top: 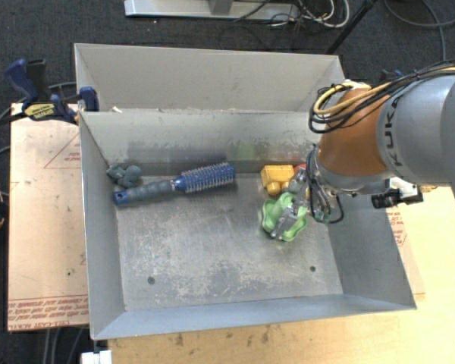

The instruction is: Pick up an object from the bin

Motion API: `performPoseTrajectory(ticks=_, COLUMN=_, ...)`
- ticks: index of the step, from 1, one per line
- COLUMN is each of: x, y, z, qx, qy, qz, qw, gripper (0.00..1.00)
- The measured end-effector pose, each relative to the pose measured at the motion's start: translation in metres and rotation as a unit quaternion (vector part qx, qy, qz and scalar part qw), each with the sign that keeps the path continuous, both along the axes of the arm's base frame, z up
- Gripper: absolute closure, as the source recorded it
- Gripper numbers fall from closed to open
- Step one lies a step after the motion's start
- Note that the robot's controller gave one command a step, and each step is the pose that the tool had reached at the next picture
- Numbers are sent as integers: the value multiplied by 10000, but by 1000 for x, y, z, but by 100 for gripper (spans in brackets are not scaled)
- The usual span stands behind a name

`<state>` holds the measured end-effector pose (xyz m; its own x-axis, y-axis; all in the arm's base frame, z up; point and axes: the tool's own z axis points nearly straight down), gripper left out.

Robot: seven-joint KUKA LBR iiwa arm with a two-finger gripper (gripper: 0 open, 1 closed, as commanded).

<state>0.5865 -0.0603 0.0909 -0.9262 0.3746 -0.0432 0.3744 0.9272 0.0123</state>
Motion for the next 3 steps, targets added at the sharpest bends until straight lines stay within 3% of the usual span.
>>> performPoseTrajectory(ticks=1, x=1, y=-1, z=0, qx=-21, qy=-4, qz=331, qw=9995, gripper=100)
performPoseTrajectory(ticks=2, x=0, y=-2, z=0, qx=9, qy=-1, qz=-544, qw=9985, gripper=100)
performPoseTrajectory(ticks=3, x=-24, y=-24, z=-1, qx=-25, qy=20, qz=-196, qw=9998, gripper=100)
